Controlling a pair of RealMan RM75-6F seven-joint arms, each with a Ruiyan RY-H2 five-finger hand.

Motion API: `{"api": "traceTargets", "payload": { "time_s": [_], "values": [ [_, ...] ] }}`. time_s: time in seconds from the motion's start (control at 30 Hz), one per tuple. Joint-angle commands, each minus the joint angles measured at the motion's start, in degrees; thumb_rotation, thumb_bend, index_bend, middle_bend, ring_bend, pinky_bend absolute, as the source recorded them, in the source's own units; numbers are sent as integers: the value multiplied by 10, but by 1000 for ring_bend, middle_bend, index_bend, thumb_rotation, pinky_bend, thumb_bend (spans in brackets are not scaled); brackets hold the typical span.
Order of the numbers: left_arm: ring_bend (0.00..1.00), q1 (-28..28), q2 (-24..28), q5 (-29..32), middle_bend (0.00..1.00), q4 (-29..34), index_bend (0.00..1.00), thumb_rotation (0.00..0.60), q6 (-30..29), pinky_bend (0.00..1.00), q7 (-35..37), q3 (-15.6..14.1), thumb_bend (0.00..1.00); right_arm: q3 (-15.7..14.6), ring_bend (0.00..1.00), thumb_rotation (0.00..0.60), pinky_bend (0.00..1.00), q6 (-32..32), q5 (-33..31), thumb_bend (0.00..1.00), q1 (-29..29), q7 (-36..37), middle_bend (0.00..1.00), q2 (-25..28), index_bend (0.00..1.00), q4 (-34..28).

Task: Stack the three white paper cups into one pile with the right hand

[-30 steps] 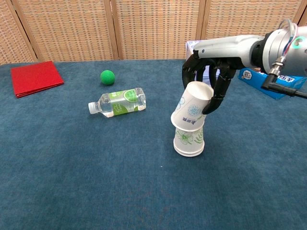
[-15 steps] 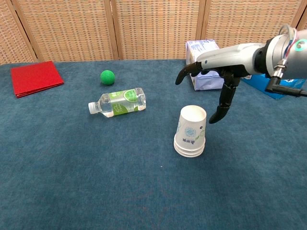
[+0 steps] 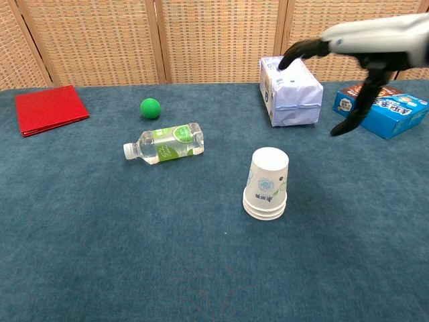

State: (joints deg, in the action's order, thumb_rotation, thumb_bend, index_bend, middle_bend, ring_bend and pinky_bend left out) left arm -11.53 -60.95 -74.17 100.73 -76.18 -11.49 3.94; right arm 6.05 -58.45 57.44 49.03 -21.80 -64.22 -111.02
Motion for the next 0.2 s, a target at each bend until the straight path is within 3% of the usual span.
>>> {"api": "traceTargets", "payload": {
  "time_s": [0.03,0.2],
  "values": [
    [0,2,-8,-17,0,-9,0,600,-6,0,3,-6,145,-74,0,600,0,-198,235,0,-165,136,0,24,111,133],
    [0,6,-24,-45,0,-31,0,600,-15,0,21,-14,145,-93,0,600,0,-281,284,0,-228,127,0,-6,12,186]
  ]
}}
